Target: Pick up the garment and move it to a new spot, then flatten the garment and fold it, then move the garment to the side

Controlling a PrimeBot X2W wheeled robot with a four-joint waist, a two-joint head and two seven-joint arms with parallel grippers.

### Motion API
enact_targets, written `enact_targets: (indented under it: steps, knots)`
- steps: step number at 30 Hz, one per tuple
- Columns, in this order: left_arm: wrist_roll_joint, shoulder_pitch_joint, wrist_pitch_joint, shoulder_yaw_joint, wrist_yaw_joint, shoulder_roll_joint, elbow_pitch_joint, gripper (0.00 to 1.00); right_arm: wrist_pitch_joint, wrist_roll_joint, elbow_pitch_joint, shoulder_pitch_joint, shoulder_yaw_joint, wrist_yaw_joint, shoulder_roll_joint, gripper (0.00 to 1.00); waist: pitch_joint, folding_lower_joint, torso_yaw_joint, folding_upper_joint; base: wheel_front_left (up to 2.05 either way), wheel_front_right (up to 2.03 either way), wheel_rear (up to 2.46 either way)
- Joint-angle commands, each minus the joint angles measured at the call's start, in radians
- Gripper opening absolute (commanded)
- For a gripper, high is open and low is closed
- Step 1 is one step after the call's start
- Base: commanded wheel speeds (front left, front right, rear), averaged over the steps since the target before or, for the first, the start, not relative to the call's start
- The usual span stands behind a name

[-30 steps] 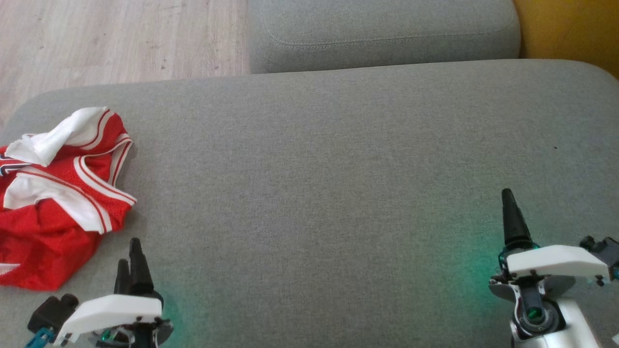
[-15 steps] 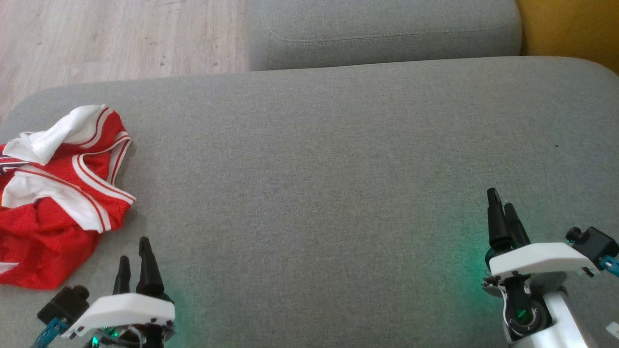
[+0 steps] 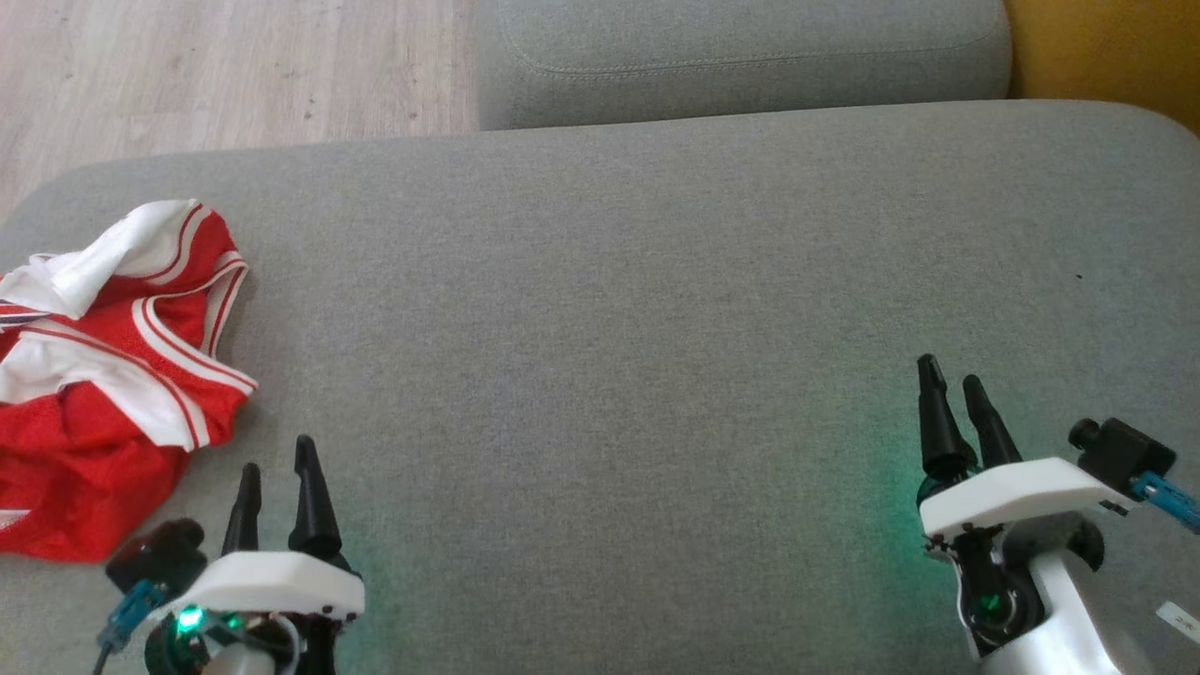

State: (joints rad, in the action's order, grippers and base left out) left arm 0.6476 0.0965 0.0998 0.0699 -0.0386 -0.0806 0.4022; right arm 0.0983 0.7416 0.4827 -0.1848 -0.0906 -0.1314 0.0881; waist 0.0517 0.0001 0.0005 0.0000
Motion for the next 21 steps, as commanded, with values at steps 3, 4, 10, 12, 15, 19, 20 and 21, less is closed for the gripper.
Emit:
enact_targets:
  steps: [3, 4, 10, 12, 15, 19, 20, 21]
  knots:
    - [-0.053, 0.043, 0.022, -0.005, 0.012, -0.021, -0.024, 1.00, 0.025, -0.058, -0.020, -0.064, -0.020, 0.000, 0.013, 1.00, 0.000, -0.0001, 0.000, 0.0000, 0.00, 0.00, 0.00]
    - [-0.065, 0.042, 0.025, -0.002, 0.015, -0.022, -0.024, 1.00, 0.028, -0.071, -0.018, -0.064, -0.022, 0.000, 0.013, 1.00, 0.001, -0.0001, 0.000, 0.0000, 0.00, 0.00, 0.00]
    - [-0.135, 0.042, 0.043, 0.010, 0.029, -0.028, -0.014, 1.00, 0.046, -0.151, -0.009, -0.064, -0.025, 0.001, 0.011, 1.00, 0.003, -0.0001, -0.001, 0.0000, 0.00, 0.00, 0.00]
    - [-0.157, 0.043, 0.049, 0.013, 0.035, -0.030, -0.012, 1.00, 0.052, -0.176, -0.006, -0.065, -0.027, 0.001, 0.009, 1.00, 0.004, -0.0001, -0.002, 0.0000, 0.00, 0.00, 0.00]
    - [-0.190, 0.043, 0.058, 0.015, 0.043, -0.030, -0.014, 1.00, 0.060, -0.212, -0.001, -0.066, -0.023, 0.001, 0.007, 1.00, 0.007, -0.0001, -0.004, 0.0000, 0.00, 0.00, 0.00]
    - [-0.235, 0.042, 0.070, 0.015, 0.055, -0.029, -0.013, 1.00, 0.072, -0.262, 0.002, -0.068, -0.022, 0.001, 0.006, 1.00, 0.010, -0.0001, -0.006, 0.0000, 0.00, 0.00, 0.00]
    - [-0.246, 0.041, 0.073, 0.015, 0.058, -0.029, -0.013, 1.00, 0.075, -0.275, 0.002, -0.068, -0.022, 0.001, 0.006, 1.00, 0.010, -0.0001, -0.006, 0.0000, 0.00, 0.00, 0.00]
    - [-0.257, 0.040, 0.076, 0.014, 0.061, -0.029, -0.013, 1.00, 0.078, -0.288, 0.002, -0.067, -0.022, 0.001, 0.006, 1.00, 0.010, -0.0001, -0.007, 0.0000, 0.00, 0.00, 0.00]
